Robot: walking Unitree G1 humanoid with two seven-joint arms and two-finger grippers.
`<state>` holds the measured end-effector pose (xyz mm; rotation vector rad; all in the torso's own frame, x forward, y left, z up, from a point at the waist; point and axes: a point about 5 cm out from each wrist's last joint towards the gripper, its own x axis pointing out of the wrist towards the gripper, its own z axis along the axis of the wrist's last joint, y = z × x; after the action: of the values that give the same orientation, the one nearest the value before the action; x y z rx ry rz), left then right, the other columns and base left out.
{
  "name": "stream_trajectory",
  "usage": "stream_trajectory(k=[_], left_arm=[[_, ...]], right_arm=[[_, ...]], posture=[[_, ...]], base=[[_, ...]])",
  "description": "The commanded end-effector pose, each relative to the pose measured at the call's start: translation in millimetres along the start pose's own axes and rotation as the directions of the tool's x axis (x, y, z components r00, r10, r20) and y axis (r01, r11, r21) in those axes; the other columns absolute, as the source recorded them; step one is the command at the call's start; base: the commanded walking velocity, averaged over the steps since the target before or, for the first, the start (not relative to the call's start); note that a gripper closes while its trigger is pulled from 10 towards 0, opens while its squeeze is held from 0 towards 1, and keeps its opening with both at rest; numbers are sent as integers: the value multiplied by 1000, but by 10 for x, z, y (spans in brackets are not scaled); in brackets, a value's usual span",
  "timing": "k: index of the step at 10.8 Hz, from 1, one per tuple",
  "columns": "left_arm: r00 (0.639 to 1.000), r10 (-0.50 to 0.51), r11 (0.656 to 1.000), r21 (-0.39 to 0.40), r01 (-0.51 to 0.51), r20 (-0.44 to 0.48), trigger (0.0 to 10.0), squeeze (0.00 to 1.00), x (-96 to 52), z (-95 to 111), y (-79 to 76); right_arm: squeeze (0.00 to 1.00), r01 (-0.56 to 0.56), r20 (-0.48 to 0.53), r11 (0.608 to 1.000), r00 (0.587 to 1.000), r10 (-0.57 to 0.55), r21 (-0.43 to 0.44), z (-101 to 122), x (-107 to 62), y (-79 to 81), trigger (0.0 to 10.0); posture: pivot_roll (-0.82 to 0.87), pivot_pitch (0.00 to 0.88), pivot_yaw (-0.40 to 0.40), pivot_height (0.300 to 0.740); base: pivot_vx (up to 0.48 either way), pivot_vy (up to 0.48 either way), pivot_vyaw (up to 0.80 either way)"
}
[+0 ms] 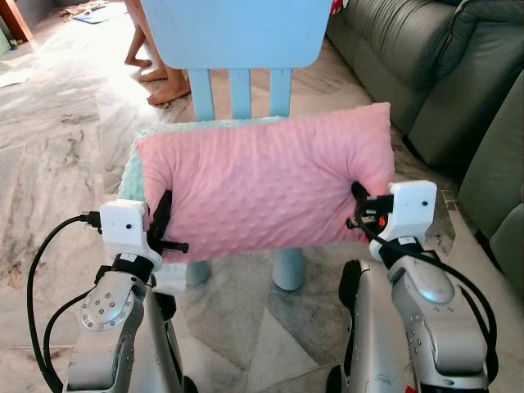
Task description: Move the pillow to the sofa
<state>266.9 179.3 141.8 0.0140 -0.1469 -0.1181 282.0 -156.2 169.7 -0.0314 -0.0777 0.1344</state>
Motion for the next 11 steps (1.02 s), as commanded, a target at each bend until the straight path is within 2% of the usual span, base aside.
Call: stream_trajectory(k=[1,5,11], left_arm=[[1000,16,1000,19,-16,16,10000,0,-2,60,40],[1000,9,1000,15,-9,10,10000,0,20,57,33],[1000,-12,1000,2,12,-9,10000,0,25,19,-29]], right_arm=[[0,26,60,1000,998,-25,-4,144,11,-45,10000],[0,21,67,1000,998,-21,8,152,21,-27,10000],[0,20,70,1000,997,-21,17,167,31,-34,10000]], posture=[[-205,0,56,306],[-208,0,62,310],[-212,0,63,395]], base=[[0,0,0],[0,0,0],[0,0,0]])
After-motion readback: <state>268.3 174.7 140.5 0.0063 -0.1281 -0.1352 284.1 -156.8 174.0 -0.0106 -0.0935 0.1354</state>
